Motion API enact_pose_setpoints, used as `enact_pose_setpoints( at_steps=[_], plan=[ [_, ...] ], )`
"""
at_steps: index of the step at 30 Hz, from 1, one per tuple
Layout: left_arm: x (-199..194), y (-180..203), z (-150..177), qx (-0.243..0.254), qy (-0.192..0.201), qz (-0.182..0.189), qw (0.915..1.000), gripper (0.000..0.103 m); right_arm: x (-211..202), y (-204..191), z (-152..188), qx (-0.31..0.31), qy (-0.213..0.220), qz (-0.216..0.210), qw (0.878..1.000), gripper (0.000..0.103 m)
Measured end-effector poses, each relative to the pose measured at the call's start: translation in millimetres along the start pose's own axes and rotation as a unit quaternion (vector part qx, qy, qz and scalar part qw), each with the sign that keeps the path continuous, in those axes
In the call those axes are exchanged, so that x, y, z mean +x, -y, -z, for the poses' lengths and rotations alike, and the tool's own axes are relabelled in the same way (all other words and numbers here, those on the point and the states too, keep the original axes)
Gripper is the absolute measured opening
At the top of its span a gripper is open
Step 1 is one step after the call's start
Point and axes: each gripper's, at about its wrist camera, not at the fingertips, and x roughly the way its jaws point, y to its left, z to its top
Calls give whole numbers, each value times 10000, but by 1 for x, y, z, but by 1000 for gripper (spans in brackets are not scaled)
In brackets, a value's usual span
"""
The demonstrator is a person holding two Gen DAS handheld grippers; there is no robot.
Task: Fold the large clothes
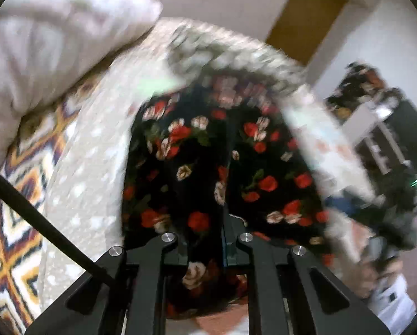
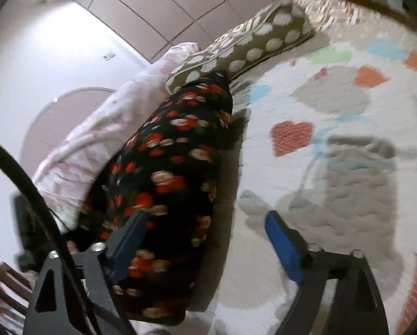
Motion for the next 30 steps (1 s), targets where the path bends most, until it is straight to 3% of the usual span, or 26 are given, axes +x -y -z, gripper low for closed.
enact_pose_setpoints(
  at_steps=[4,7,10,11,12,14,16,19,23,25,27,30],
  plan=[
    [15,-4,11,12,154,35,9999,14,51,7,-4,578,-462,-507,9960,93],
    [18,-8,12,-108,231,166,9995,16,75,2,-9,829,-474,-1095,9894,95],
    [14,-9,16,-101,330,148,9993,18,102,-12,-11,772,-610,-907,9910,98],
    [16,-8,15,-101,358,83,9993,18,109,-16,-12,749,-691,-903,9907,92],
    [15,-6,16,-143,394,-4,9991,17,110,-18,-13,739,-720,-860,9909,77],
    [11,5,23,-183,403,-9,9990,17,99,-20,-19,715,-686,-963,9904,58],
    [11,22,22,-157,366,-1,9992,17,82,-23,-26,500,-658,-1021,9913,54],
    [17,62,21,89,304,162,9994,17,46,-17,-37,231,-426,-962,9942,53],
    [37,107,22,315,106,488,9983,22,-2,26,-46,322,-140,-585,9977,55],
    [57,113,23,241,-48,505,9984,24,-6,58,-43,591,-235,-188,9978,61],
    [63,111,22,32,-76,612,9981,27,0,76,-36,765,-297,63,9966,75],
    [48,104,21,-166,-198,794,9965,28,-13,70,-36,706,-121,256,9971,80]
  ],
)
